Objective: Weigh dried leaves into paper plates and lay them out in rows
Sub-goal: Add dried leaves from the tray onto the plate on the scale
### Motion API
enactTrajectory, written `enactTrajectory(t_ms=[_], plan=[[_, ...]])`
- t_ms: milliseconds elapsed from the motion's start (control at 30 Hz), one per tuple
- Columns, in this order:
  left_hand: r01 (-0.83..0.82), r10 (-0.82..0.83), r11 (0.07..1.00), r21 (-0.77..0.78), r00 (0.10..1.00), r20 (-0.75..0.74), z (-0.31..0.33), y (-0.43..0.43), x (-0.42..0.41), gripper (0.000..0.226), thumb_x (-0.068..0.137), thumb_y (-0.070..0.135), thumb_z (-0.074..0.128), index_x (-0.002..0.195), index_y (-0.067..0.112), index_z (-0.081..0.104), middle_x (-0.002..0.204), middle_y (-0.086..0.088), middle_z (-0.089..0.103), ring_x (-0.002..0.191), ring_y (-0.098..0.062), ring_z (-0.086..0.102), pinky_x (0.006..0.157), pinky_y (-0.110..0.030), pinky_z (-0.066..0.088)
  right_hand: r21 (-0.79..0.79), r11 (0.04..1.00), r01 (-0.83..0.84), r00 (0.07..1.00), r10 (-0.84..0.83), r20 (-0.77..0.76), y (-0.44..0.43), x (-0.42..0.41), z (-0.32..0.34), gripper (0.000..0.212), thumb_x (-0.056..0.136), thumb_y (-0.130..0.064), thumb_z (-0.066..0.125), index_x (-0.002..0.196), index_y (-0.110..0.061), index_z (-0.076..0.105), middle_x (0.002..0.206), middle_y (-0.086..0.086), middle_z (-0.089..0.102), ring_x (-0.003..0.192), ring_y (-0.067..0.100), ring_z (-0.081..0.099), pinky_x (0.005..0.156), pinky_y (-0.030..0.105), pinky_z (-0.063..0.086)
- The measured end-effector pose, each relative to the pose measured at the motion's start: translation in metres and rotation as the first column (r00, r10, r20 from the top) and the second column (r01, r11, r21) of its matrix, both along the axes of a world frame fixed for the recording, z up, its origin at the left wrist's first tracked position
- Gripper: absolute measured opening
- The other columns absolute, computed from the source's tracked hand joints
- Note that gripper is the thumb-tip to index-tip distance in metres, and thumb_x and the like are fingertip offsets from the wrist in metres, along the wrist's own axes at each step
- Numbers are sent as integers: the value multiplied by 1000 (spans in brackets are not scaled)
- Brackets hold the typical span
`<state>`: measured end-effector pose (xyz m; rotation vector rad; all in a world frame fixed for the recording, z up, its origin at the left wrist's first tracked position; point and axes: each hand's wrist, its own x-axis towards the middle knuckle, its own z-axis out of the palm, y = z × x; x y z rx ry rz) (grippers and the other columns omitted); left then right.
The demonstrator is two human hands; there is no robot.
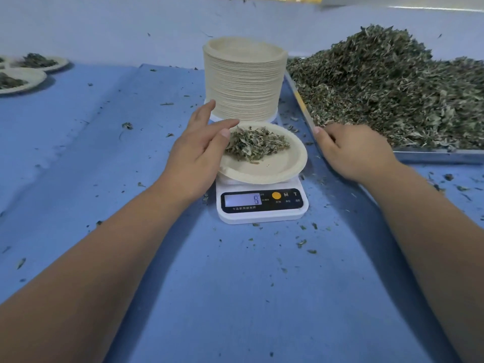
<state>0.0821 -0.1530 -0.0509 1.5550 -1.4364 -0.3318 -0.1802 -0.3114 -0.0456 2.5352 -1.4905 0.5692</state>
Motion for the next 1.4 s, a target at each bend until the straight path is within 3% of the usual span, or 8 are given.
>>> enactTrajectory(t_ms=[233,400,600,767,900,1067,1267,1400], plan=[[37,-36,999,-8,992,119,4,6,-7,44,103,38,37,139,33,62,169,6,22,157,-7,10,120,-25,12,-33,999,-28,998,30,53,1,1,-2,50,104,-56,30,76,-20,50,65,-2,49,59,22,46,51,27,27],[24,-17,997,-73,995,100,5,7,-7,40,104,35,41,134,32,66,168,6,26,156,-6,13,125,-31,15,-68,996,-49,997,53,47,5,3,0,48,105,-51,31,78,-17,53,74,3,51,73,31,49,64,36,34],[41,-35,995,-95,998,59,5,9,-9,29,106,25,49,113,30,76,164,11,33,156,-3,13,127,-28,14,-18,1000,-20,999,20,43,9,4,-1,53,105,-53,28,73,-17,48,63,2,52,59,23,49,51,30,31],[16,-17,987,-163,1000,0,7,11,-9,35,103,24,44,130,29,67,160,12,36,154,-1,20,125,-28,22,-26,1000,-14,997,16,75,7,6,-2,52,105,-52,31,72,-16,47,63,2,52,58,21,48,51,29,32],[18,-25,993,-116,998,-55,5,8,-8,35,104,25,44,131,33,65,162,10,36,152,2,22,113,-8,19,53,999,6,995,-11,101,-2,9,4,53,105,-51,34,71,-13,50,62,4,52,58,25,49,51,29,30],[-52,44,996,-71,994,-105,0,2,-2,35,109,25,42,132,32,67,162,12,37,151,3,24,125,-29,19,130,991,-4,970,-28,243,-16,12,16,57,105,-44,41,56,-15,44,42,-2,45,48,24,44,48,28,28],[-141,129,989,-38,965,-227,-4,-4,6,42,107,35,35,136,29,65,159,12,42,147,-2,36,123,-43,30,223,972,73,970,-121,210,-32,14,27,59,105,-47,40,58,-12,40,52,7,41,50,26,40,50,30,31],[-196,190,980,22,910,-369,-5,-11,12,42,95,46,35,121,40,68,135,26,56,136,-5,47,119,-43,37,191,981,36,949,-94,302,-27,19,41,58,106,-44,39,57,-12,38,51,4,40,48,24,39,51,31,30]])
